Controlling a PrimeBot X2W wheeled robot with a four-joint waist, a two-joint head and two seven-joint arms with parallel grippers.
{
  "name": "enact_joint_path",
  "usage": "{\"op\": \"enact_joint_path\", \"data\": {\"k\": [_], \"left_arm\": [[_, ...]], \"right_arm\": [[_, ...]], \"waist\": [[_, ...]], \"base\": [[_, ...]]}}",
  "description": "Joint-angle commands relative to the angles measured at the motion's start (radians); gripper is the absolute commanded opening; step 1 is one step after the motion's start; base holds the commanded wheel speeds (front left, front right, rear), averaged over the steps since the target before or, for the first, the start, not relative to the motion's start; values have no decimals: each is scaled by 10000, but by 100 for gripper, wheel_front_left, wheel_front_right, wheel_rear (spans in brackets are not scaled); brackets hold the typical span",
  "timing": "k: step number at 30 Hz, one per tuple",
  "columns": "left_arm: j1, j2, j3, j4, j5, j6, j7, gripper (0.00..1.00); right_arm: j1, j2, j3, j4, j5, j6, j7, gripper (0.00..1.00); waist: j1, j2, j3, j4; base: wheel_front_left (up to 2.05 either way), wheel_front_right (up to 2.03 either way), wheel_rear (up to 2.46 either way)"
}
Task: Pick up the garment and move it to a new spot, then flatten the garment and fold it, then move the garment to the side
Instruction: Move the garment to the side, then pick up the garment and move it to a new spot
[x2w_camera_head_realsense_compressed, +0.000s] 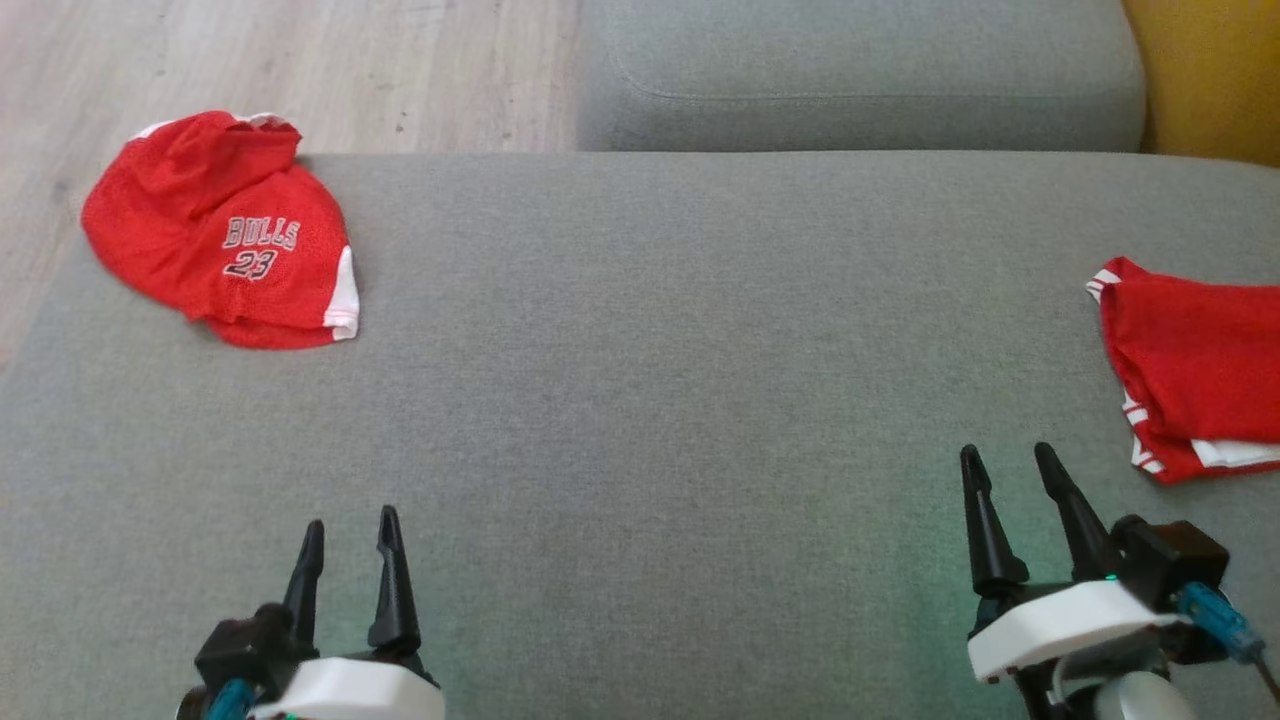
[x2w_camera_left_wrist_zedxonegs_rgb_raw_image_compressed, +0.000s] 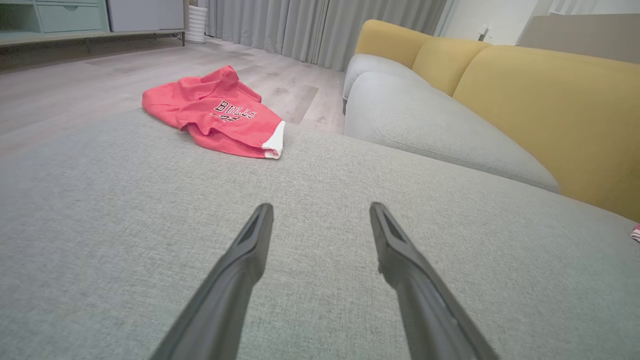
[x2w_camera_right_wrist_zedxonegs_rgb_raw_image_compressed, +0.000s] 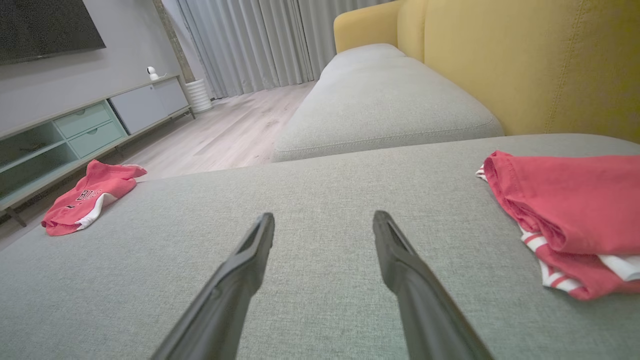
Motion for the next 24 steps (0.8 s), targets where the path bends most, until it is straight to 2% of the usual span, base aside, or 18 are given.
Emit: {"op": "enact_joint_path", "data": {"k": [1,10,15,19,24], "left_arm": [[-388,77,287,-207,-26,-58,-127,100],[-522,67,185,-137,-19,-91,-132,100],[-590,63,151,-104,-26,-102,-131,100],[-668,41,79,-125,28,-85,-122,100],[-710,138,71,-219,71,-42,-94,100]], "right_arm": [[-301,-54,342,-341,-17,65,-167,100],[-356,-53,292,-275,-323,65,-78,100],[-299,-53,215,-323,-352,65,-57,100],[-141,-53,13,-470,-459,65,-19,100],[-48,-53,-317,-671,-505,65,-2,100]], "waist": [[0,-1,61,-49],[0,-1,108,-43],[0,-1,87,263],[0,-1,-15,1056],[0,-1,-177,2770]], "base": [[0,0,0],[0,0,0],[0,0,0],[0,0,0],[0,0,0]]}}
